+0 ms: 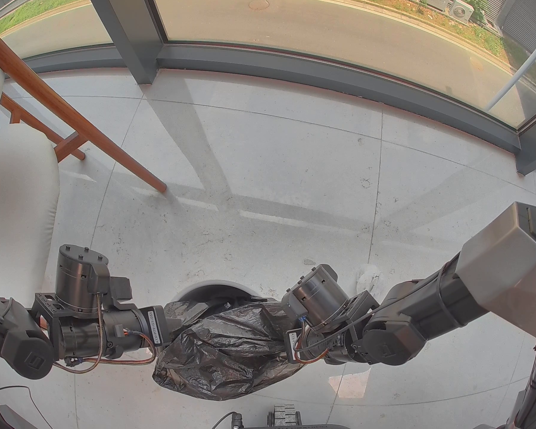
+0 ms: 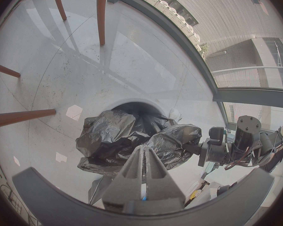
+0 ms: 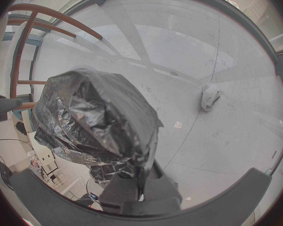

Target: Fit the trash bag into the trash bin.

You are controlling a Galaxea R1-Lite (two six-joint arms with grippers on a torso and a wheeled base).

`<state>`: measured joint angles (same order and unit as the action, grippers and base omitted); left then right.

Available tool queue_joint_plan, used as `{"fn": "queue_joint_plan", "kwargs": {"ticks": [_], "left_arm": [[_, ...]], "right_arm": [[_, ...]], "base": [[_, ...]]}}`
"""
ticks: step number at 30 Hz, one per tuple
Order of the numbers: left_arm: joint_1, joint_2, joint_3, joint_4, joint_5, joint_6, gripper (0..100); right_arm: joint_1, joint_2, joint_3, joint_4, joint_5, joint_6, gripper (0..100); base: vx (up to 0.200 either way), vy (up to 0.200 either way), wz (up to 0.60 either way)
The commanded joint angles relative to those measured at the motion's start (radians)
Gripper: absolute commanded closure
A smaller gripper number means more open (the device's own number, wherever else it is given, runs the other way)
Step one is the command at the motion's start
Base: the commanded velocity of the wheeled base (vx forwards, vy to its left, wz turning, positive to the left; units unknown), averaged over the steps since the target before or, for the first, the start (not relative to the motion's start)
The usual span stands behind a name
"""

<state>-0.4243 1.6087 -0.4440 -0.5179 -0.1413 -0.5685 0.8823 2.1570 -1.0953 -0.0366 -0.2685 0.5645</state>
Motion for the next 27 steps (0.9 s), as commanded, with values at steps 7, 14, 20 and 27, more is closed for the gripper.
{"fn": "queue_joint_plan", "kwargs": {"ticks": [7,14,20,27], "left_arm": [[0.035,0.057,0.041,-0.140,-0.003,0.052,0],[0.024,0.126,0.084,-0.192,-0.024,0.131,0],[0.022,0.292,0.137,-0.416,-0.029,0.174,0],[0.007,0.468,0.251,-0.817,-0.029,0.211,0]], "right_arm": [[0.001,-0.023,0.011,0.000,0.000,-0.001,100],[0.003,-0.029,0.025,0.000,0.000,-0.001,100],[0.004,-0.029,0.025,0.000,0.000,-0.001,100],[0.003,-0.032,0.028,0.001,0.000,-0.001,100]], "base": [[0.000,0.000,0.00],[0.000,0.000,0.00],[0.000,0.000,0.00],[0.000,0.000,0.00]]}}
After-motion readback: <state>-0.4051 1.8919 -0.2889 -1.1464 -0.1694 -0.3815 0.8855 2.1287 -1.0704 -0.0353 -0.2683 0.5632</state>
